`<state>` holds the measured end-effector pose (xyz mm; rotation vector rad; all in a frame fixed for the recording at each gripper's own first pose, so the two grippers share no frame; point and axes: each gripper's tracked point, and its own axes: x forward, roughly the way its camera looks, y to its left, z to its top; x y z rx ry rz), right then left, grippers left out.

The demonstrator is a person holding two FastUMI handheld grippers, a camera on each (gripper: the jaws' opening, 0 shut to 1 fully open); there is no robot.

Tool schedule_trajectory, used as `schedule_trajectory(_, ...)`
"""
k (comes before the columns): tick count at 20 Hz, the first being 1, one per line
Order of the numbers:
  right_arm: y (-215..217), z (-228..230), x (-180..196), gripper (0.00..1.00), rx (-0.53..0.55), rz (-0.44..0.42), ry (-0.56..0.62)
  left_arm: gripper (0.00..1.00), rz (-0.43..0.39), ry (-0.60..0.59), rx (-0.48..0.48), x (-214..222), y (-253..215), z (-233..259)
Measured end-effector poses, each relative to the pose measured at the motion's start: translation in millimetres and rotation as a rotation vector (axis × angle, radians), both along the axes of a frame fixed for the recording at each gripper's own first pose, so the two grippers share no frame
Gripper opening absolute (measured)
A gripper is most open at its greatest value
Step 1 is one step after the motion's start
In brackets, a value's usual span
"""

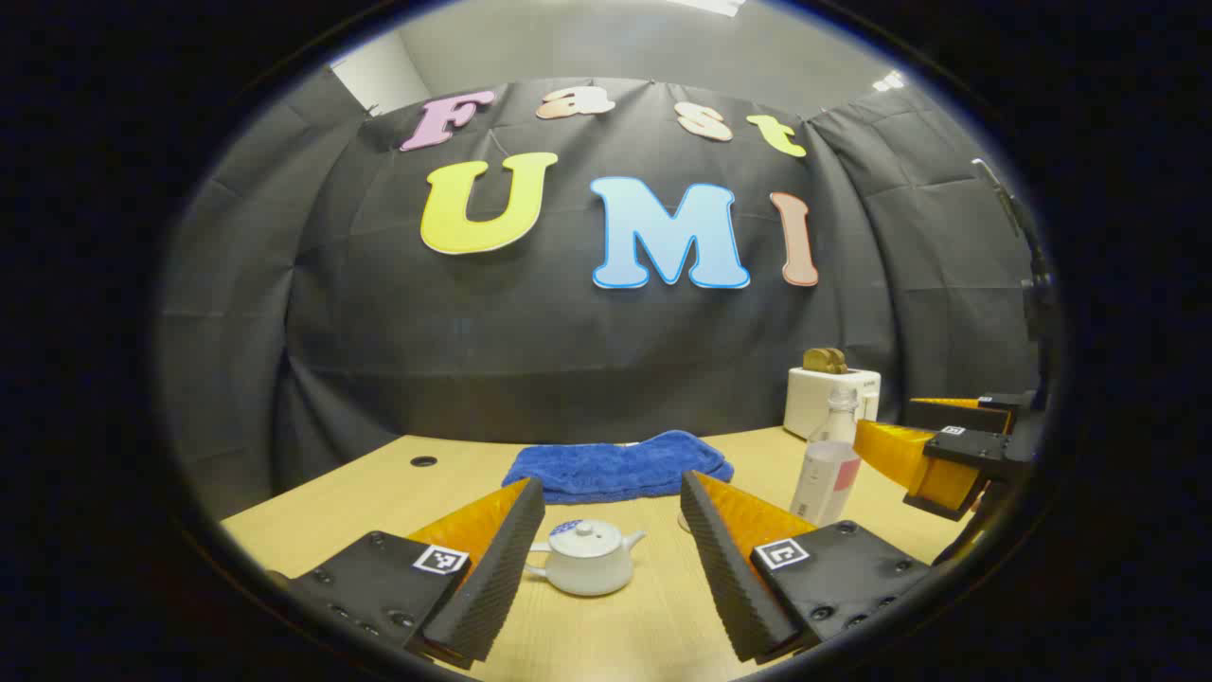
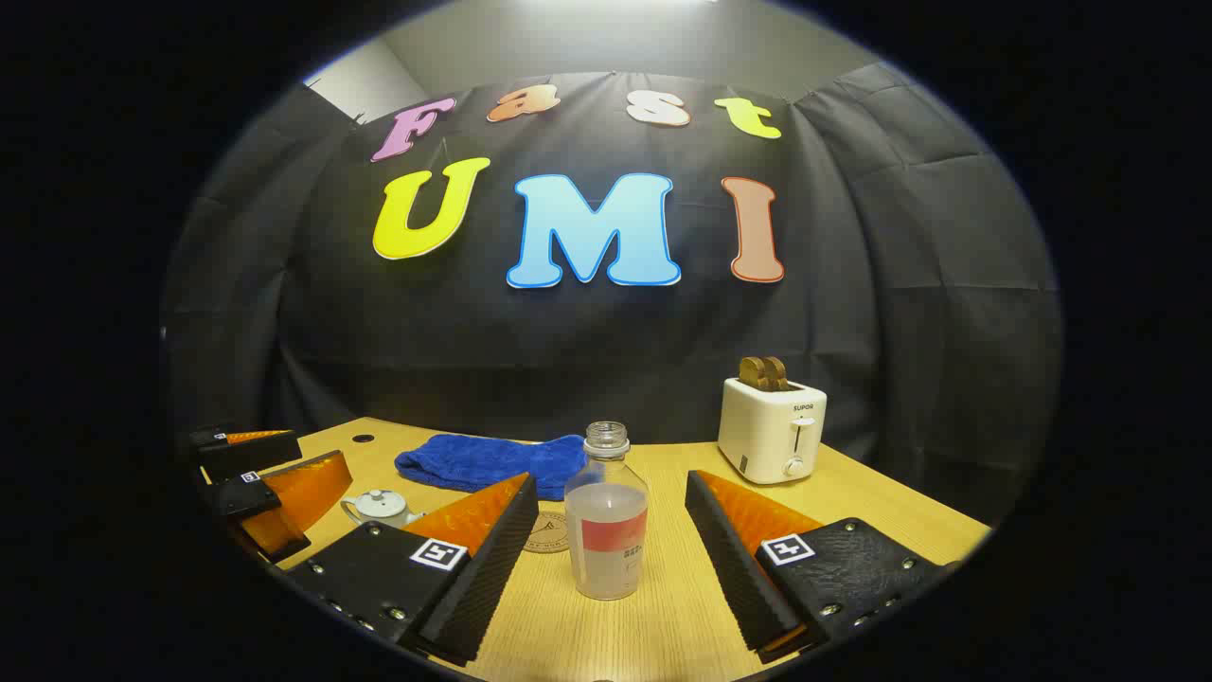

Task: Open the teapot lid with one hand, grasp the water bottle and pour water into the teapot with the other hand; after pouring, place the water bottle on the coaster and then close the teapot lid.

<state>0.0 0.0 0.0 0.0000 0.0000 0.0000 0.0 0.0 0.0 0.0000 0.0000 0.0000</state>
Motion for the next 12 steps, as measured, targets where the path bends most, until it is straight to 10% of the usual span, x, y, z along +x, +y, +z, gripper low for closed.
schedule_trajectory(12, 0, -7, 4, 0.97, 0.001, 0.004, 0.016, 0.97, 0.019, 0.02, -0.011, 12, 7, -11)
